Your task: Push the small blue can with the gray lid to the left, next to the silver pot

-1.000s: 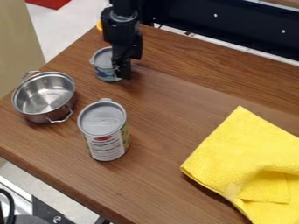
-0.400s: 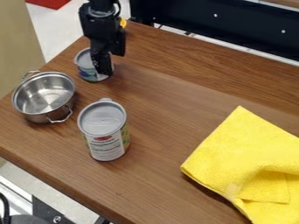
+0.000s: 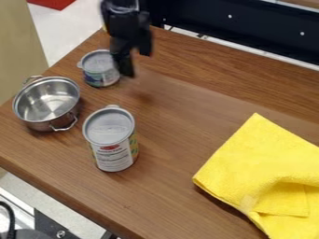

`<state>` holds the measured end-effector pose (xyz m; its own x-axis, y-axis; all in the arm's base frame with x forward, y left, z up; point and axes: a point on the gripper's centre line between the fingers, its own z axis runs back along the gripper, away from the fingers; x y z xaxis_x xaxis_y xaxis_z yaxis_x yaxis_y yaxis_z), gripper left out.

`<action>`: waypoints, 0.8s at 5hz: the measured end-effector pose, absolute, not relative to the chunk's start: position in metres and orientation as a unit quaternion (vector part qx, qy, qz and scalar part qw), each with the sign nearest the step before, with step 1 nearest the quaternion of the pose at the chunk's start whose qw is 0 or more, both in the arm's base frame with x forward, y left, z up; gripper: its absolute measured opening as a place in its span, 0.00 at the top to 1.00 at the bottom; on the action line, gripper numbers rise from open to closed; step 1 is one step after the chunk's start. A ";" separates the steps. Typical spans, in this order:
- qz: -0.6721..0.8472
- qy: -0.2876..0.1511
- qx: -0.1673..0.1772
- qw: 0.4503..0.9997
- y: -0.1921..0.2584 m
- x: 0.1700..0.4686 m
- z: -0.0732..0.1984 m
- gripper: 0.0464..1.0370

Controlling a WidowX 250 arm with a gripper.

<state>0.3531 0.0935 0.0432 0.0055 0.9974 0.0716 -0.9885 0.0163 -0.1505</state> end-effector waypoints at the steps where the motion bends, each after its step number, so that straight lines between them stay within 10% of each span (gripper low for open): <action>1: 0.670 -0.100 -0.024 0.735 0.052 0.347 0.045 0.04; 4: 0.485 -0.129 -0.070 0.862 -0.040 0.357 0.072 0.04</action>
